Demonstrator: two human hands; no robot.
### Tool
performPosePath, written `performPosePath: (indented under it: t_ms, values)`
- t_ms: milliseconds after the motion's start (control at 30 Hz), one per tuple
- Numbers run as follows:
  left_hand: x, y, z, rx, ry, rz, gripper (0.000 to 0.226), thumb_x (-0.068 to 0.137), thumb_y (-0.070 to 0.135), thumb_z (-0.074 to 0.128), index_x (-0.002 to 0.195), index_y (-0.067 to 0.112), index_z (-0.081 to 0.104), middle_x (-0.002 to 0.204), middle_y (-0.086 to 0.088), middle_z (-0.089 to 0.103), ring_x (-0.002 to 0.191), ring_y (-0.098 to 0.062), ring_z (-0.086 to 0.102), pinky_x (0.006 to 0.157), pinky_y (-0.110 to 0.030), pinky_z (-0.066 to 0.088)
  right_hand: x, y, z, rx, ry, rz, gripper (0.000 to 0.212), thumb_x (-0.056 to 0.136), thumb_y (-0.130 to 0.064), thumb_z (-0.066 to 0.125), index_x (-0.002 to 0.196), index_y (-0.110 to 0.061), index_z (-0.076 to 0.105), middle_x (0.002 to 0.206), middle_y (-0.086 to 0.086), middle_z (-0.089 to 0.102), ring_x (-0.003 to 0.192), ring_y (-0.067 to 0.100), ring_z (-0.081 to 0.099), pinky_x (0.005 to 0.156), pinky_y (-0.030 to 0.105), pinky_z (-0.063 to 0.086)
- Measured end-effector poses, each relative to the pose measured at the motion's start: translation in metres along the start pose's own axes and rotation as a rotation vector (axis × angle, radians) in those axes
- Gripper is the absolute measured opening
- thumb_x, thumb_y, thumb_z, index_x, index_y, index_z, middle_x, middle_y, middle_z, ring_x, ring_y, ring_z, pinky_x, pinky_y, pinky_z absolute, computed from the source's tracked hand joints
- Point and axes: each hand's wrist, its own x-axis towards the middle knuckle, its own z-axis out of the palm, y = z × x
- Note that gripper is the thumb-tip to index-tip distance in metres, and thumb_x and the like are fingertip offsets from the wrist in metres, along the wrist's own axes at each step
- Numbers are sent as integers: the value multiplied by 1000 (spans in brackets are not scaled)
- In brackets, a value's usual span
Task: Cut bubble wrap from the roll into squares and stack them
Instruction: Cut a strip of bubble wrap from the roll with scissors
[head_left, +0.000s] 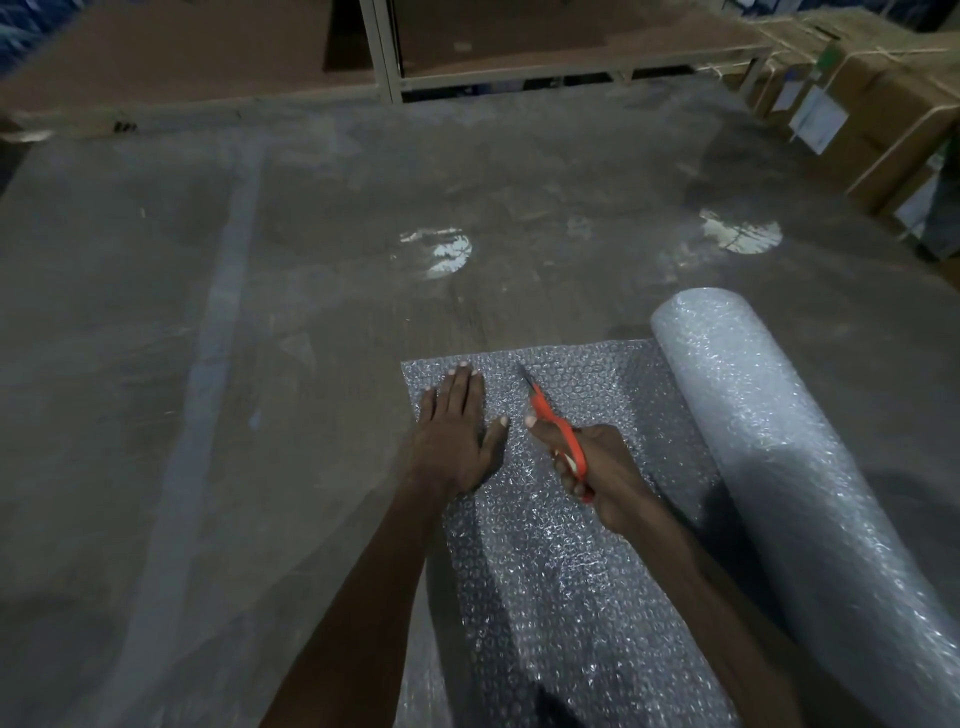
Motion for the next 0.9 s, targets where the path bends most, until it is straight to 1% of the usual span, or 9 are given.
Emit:
performPosePath:
  t_ms: [100, 167, 233, 333, 500, 667, 900]
  values:
    - [0, 1, -1, -5, -3, -2, 77, 100, 59, 6, 159, 9, 1, 167, -11, -6, 154, -24, -9, 124, -46, -2, 4, -1, 2, 7, 12, 6, 39, 81, -40, 83, 66, -8, 67, 49, 3, 57, 34, 10, 44, 36, 18, 32]
    - [0, 2, -2, -14, -5, -3, 79, 99, 59, 5, 159, 9, 1, 167, -11, -6, 154, -24, -9, 124, -47, -1, 6, -3, 3, 6, 17, 12, 41, 81, -41, 83, 63, -9, 65, 49, 3, 56, 34, 11, 43, 36, 18, 32]
    - [-1, 2, -2, -21, -11, -6, 79, 98, 59, 5, 159, 9, 0, 167, -11, -7, 154, -24, -9, 124, -47, -2, 8, -4, 4, -2, 18, 14, 41, 81, -41, 83, 62, -10, 65, 48, 3, 55, 34, 11, 42, 36, 18, 31]
    - [0, 1, 0, -16, -14, -8, 77, 100, 59, 7, 159, 10, 0, 167, -11, -7, 153, -23, -11, 124, -47, -3, 11, -3, 4, -21, 16, 8, 41, 79, -43, 85, 67, -8, 66, 48, 3, 55, 35, 11, 41, 37, 18, 29]
    - [1, 0, 1, -11, -6, -9, 79, 98, 60, 3, 159, 10, 0, 167, -10, -6, 154, -23, -10, 124, -46, -4, 16, 0, 4, -11, 18, 8, 42, 77, -44, 86, 61, -12, 66, 50, 4, 56, 36, 12, 42, 39, 19, 30]
    - [2, 0, 4, -23, 13, -9, 84, 94, 63, -2, 160, 11, 2, 167, -9, -5, 154, -23, -8, 124, -47, -2, 18, -6, 6, 19, 0, -11, 39, 81, -39, 84, 59, -12, 64, 50, 2, 55, 34, 10, 42, 35, 18, 30]
    - [2, -1, 5, -6, 12, -8, 80, 97, 60, 2, 160, 11, 2, 167, -10, -5, 154, -24, -8, 124, -46, -1, 21, -7, 7, 11, 8, -10, 38, 81, -36, 84, 61, -9, 65, 49, 2, 57, 32, 9, 45, 34, 18, 30]
